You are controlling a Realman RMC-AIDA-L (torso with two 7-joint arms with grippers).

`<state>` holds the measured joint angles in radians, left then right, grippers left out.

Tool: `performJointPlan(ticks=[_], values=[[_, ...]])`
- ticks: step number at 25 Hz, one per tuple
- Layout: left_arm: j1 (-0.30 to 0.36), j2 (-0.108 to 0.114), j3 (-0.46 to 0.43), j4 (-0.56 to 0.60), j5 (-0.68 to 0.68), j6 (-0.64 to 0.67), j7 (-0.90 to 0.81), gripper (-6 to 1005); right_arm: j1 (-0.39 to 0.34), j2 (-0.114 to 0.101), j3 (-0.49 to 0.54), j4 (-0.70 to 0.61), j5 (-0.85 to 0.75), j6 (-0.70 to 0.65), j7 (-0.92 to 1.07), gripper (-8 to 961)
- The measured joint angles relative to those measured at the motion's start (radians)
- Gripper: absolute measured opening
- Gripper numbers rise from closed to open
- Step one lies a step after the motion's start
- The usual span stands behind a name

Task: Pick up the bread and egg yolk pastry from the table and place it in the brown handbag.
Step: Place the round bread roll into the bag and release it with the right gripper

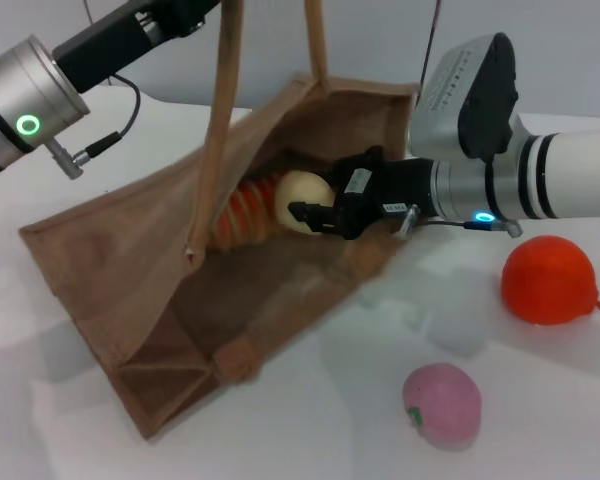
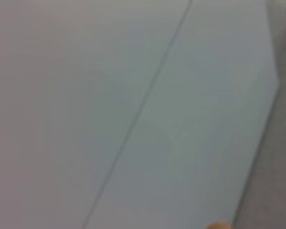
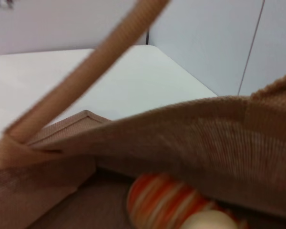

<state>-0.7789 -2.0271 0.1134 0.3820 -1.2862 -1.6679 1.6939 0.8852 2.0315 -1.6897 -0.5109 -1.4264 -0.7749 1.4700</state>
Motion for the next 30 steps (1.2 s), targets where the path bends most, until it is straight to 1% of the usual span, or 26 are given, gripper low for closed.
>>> performJointPlan(ticks=[9,12,14,16,19,24,27,29,30], values=[[0.000,-0.001,0.002,-0.005,-0.003,-0.073,-0.014,176,-0.010,0.003,-0.057,0.007,0.052,0.092,-0.024,462],[0.001,-0.001,0.002,-0.006,-0.002,-0.082,-0.014,177,-0.010,0.003,-0.088,0.012,0.066,0.096,-0.047,459],[0.000,-0.001,0.018,-0.007,0.004,-0.089,-0.012,177,-0.012,0.003,-0.100,0.014,0.068,0.100,-0.056,458],[-0.006,-0.007,0.060,-0.008,0.002,-0.089,0.003,178,-0.016,0.003,-0.100,0.017,0.068,0.103,-0.064,459],[-0.012,-0.013,0.070,-0.020,0.000,-0.074,0.029,178,-0.024,0.003,-0.098,0.019,0.072,0.103,-0.068,459],[-0.017,-0.013,0.073,-0.053,-0.007,-0.048,0.069,179,-0.026,0.002,-0.110,0.014,0.101,0.088,-0.076,578],[-0.011,-0.008,0.067,-0.054,-0.020,-0.041,0.070,180,-0.034,0.000,-0.113,-0.011,0.104,0.056,-0.079,718],[0.000,-0.006,0.062,-0.054,-0.042,-0.032,0.075,180,-0.052,-0.001,-0.108,-0.037,0.109,0.024,-0.102,812],[0.009,-0.006,0.059,-0.053,-0.059,-0.025,0.081,180,-0.062,-0.002,-0.106,-0.049,0.116,0.011,-0.119,824]])
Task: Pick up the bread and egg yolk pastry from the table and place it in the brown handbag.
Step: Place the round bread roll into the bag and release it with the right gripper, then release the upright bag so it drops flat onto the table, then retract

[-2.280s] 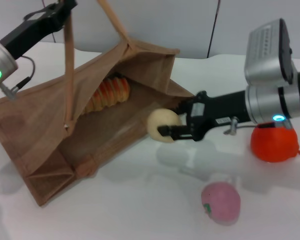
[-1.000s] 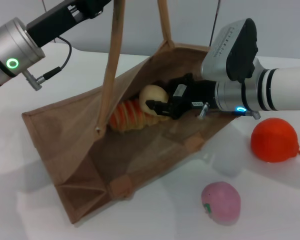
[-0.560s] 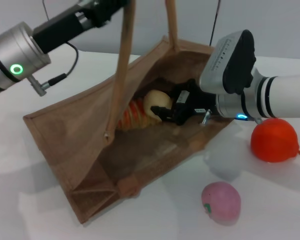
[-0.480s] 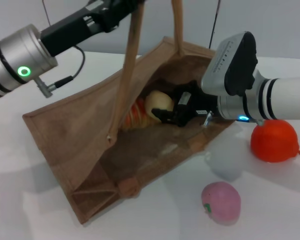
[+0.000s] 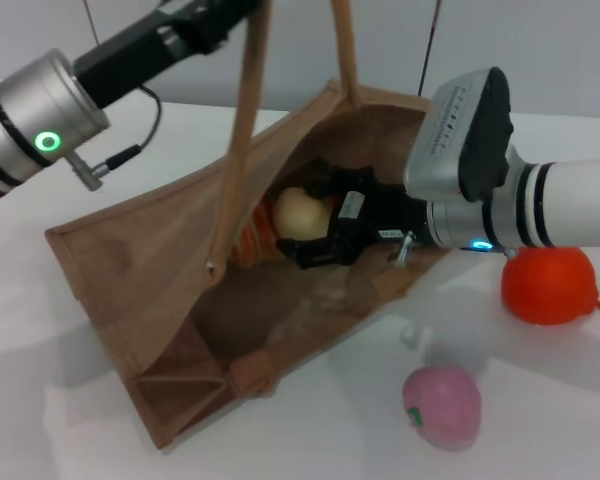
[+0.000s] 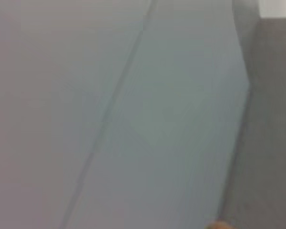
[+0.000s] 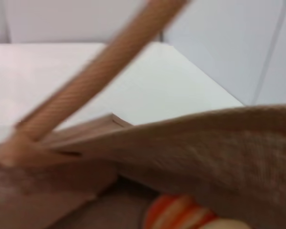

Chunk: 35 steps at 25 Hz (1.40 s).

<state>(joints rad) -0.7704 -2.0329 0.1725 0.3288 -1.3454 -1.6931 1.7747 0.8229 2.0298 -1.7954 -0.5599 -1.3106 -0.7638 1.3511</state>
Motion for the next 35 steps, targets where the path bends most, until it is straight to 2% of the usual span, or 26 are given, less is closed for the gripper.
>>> performJointPlan(ticks=[5,11,14,19,24,29,35], values=[[0.055,0.001,-0.005,0.004,-0.077,0.039,0.032,181,-0.052,-0.002,0.003,-0.015,0.124,-0.069,-0.156,884],[0.135,0.002,-0.005,0.004,-0.210,0.066,0.085,182,-0.116,-0.008,0.024,-0.013,0.306,-0.164,-0.337,883],[0.174,0.002,-0.006,0.004,-0.278,0.080,0.117,182,-0.166,-0.010,0.095,-0.004,0.371,-0.270,-0.434,882],[0.195,0.000,-0.023,-0.007,-0.327,0.128,0.205,183,-0.249,-0.018,0.304,0.058,0.411,-0.472,-0.537,882],[0.195,-0.001,-0.047,-0.049,-0.334,0.173,0.336,184,-0.254,-0.049,0.462,0.183,0.413,-0.604,-0.575,881],[0.182,0.000,-0.057,-0.097,-0.334,0.230,0.466,185,-0.254,-0.061,0.502,0.217,0.412,-0.615,-0.577,880],[0.168,-0.001,-0.050,-0.141,-0.325,0.256,0.581,416,-0.241,-0.062,0.503,0.230,0.410,-0.610,-0.578,879]])
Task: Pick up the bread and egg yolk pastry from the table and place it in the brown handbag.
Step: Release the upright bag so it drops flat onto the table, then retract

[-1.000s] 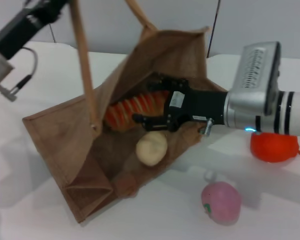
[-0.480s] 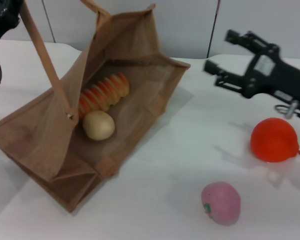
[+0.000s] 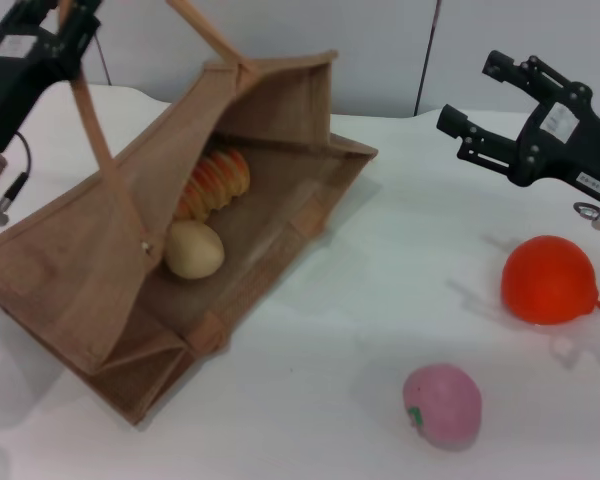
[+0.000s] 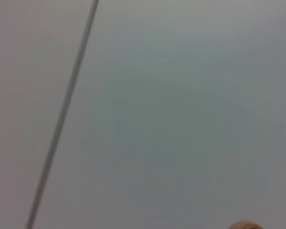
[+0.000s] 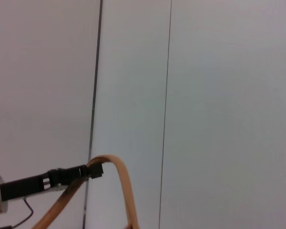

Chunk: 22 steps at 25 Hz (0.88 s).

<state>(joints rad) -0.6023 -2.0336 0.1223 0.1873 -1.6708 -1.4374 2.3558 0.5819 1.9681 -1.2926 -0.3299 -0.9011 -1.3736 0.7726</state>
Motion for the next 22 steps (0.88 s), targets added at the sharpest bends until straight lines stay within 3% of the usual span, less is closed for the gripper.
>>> performJointPlan(ticks=[11,13,22], values=[[-0.067,-0.002,0.159,-0.072,0.172,-0.078,0.214,653,0.012,-0.002,0.024,0.036,0.004,0.001,-0.023,878],[-0.080,-0.003,0.179,-0.080,0.204,-0.076,0.228,868,0.013,-0.002,0.024,0.038,0.004,0.004,-0.024,877],[-0.113,-0.001,0.194,-0.100,0.272,0.092,0.220,894,0.013,-0.002,0.028,0.040,0.005,0.026,-0.024,876]])
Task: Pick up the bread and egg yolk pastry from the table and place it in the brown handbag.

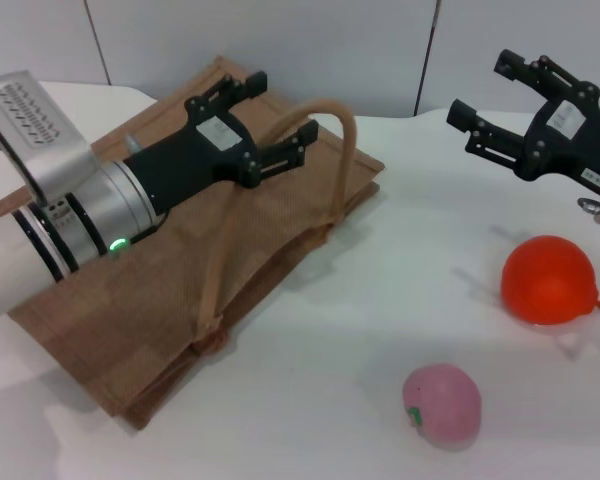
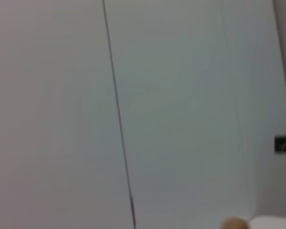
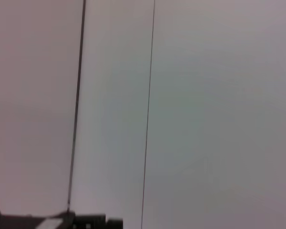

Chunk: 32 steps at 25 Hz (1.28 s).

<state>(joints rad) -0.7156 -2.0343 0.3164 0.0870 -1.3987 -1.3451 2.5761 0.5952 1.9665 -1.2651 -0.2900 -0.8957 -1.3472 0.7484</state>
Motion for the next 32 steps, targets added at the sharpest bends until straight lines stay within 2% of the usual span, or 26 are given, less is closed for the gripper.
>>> performJointPlan(ticks=[8,11,17,21,25,28,29,32], values=[[-0.013,0.000,0.010,-0.011,0.072,0.063,-0.032,894,-0.006,0.000,0.022,-0.001,0.000,-0.006,0.000,875],[-0.005,-0.003,-0.003,-0.029,0.065,-0.012,0.004,893,-0.009,0.000,0.026,-0.001,0.000,-0.005,0.000,875],[0.100,-0.006,-0.101,-0.034,-0.091,-0.193,0.151,893,-0.015,0.003,0.048,0.000,0.000,-0.001,-0.017,874],[0.165,-0.006,-0.154,-0.047,-0.225,-0.302,0.190,892,-0.033,0.008,0.121,0.010,0.000,-0.008,-0.058,874],[0.212,-0.007,-0.232,-0.112,-0.380,-0.365,0.219,889,-0.050,0.027,0.276,0.055,0.001,-0.004,-0.160,873],[0.229,-0.007,-0.267,-0.170,-0.510,-0.366,0.252,887,-0.065,0.048,0.461,0.102,0.002,-0.004,-0.281,873],[0.229,-0.007,-0.267,-0.170,-0.510,-0.366,0.252,886,-0.069,0.053,0.527,0.122,0.002,-0.008,-0.325,873],[0.229,-0.007,-0.268,-0.195,-0.601,-0.330,0.257,884,-0.068,0.056,0.728,0.208,0.008,-0.015,-0.442,873]])
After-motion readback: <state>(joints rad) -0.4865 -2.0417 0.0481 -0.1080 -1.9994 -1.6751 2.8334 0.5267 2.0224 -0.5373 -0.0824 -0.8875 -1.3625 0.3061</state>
